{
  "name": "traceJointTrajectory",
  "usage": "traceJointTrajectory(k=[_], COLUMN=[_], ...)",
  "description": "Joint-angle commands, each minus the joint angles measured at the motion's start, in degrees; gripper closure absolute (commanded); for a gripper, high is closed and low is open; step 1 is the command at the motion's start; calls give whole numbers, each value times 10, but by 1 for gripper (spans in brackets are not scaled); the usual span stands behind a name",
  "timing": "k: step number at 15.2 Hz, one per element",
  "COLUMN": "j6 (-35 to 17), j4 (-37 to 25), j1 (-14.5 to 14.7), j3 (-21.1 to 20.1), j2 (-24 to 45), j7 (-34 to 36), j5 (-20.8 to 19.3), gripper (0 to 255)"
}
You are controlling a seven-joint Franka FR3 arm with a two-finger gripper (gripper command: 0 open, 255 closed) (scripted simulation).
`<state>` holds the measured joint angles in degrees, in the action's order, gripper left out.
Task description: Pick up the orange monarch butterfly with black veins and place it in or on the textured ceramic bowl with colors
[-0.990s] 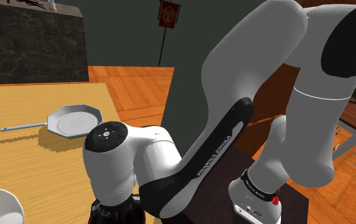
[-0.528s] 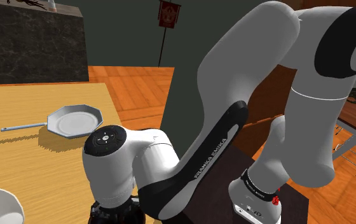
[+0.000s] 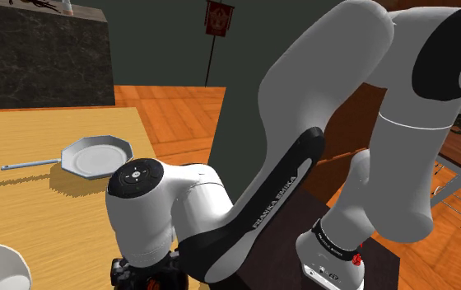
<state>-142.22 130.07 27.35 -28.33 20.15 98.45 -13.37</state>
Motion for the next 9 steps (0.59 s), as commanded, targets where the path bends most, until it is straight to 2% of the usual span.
traceJointTrajectory(k=[1,3,9], j6=[24,54,54], j4=[-3,-9,-9], j1=[-8,-18,-17], j3=[-12,-24,-24], j2=[-23,-51,-51], j7=[-13,-28,-28], j5=[19,42,42], gripper=[0,0,0])
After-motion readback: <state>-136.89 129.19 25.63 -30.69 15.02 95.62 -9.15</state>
